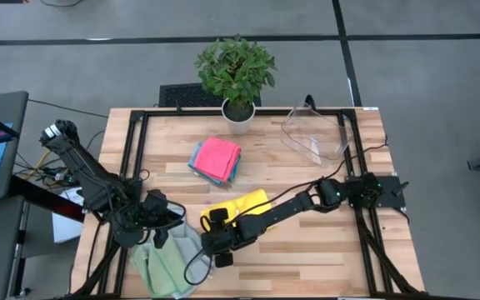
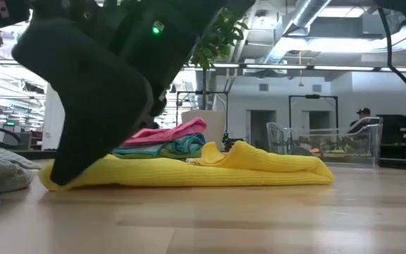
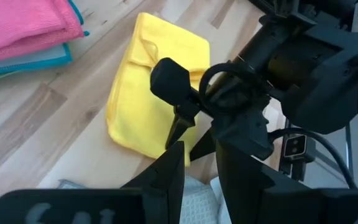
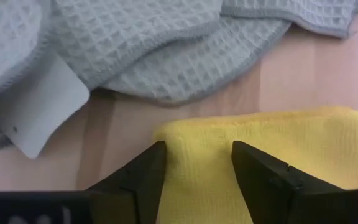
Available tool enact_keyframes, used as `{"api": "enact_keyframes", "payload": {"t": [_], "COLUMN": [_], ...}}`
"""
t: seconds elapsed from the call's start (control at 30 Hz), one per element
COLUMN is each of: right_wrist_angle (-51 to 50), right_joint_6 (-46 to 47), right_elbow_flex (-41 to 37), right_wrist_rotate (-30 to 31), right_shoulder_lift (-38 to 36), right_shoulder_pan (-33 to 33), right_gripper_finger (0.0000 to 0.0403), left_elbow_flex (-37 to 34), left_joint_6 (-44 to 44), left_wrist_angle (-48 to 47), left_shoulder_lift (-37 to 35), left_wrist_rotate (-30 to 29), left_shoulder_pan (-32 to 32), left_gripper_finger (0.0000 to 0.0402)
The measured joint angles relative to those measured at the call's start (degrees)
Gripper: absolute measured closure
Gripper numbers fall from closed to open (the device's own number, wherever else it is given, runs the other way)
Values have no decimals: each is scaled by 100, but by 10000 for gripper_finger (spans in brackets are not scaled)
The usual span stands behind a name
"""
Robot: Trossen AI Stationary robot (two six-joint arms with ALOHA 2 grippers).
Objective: Fold microfiber towels
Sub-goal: Fold the yellow microfiber towel
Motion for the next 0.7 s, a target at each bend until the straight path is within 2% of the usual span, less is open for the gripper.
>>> {"api": "enact_keyframes", "payload": {"t": [0.2,0.33,0.5,0.7], "right_wrist_angle": [-182,-397,-389,-488], "right_joint_6": [32,178,201,828], "right_elbow_flex": [-54,-37,-45,-21], "right_wrist_rotate": [96,170,187,153], "right_shoulder_lift": [12,27,34,23], "right_shoulder_pan": [16,24,42,53], "right_gripper_finger": [191,212,275,380], "left_elbow_flex": [0,0,0,0], "left_joint_6": [2,0,-2,0], "left_wrist_angle": [-26,-51,-53,-56], "left_shoulder_lift": [0,0,2,2], "left_wrist_rotate": [-5,-94,-174,-299], "left_shoulder_pan": [0,0,0,0], "left_gripper_finger": [317,317,317,317]}}
